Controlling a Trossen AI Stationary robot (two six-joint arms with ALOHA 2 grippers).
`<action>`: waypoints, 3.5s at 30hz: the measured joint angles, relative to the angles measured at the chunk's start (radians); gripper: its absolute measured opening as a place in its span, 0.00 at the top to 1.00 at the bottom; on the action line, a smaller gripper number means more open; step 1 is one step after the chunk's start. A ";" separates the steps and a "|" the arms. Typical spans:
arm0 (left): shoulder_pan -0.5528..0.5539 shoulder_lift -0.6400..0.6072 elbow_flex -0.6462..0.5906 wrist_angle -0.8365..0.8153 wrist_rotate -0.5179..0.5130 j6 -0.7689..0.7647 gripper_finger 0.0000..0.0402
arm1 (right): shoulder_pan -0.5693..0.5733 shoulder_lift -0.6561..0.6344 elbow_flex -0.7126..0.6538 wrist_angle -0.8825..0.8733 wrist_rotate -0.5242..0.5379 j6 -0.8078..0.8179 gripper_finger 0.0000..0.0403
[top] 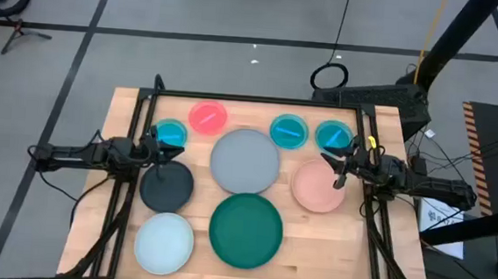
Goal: Stack plastic plates
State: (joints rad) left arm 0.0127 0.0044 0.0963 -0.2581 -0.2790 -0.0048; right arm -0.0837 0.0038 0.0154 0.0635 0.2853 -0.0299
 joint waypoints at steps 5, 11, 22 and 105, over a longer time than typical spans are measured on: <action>0.000 0.000 0.000 0.000 0.000 0.000 0.92 | 0.000 0.000 0.000 0.000 0.000 0.000 0.76; 0.000 0.000 0.000 0.000 0.000 0.000 0.92 | 0.000 0.000 0.000 0.000 0.000 0.000 0.76; 0.000 0.000 0.000 0.000 0.000 0.000 0.92 | 0.000 0.000 0.000 0.000 0.000 0.000 0.76; 0.000 0.000 0.000 0.170 -0.006 -0.078 0.92 | 0.013 0.034 0.000 0.087 -0.170 0.405 0.76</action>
State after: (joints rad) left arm 0.0124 0.0048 0.0959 -0.0883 -0.2849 -0.0828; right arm -0.0706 0.0382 0.0154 0.1500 0.1157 0.3751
